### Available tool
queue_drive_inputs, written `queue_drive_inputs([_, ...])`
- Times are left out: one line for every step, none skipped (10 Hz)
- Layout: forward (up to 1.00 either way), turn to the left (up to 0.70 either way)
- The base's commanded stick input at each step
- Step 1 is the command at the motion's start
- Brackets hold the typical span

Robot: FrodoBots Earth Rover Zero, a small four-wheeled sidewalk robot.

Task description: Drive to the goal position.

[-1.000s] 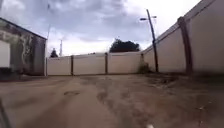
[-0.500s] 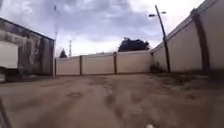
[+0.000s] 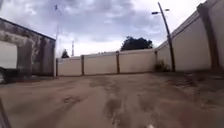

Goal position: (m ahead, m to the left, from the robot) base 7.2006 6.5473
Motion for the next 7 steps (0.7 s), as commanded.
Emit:
queue_drive_inputs([0.7, 0.0])
queue_drive_inputs([0.7, 0.0])
queue_drive_inputs([0.7, 0.0])
queue_drive_inputs([0.7, 0.0])
queue_drive_inputs([0.7, 0.0])
queue_drive_inputs([0.7, 0.0])
queue_drive_inputs([0.7, 0.0])
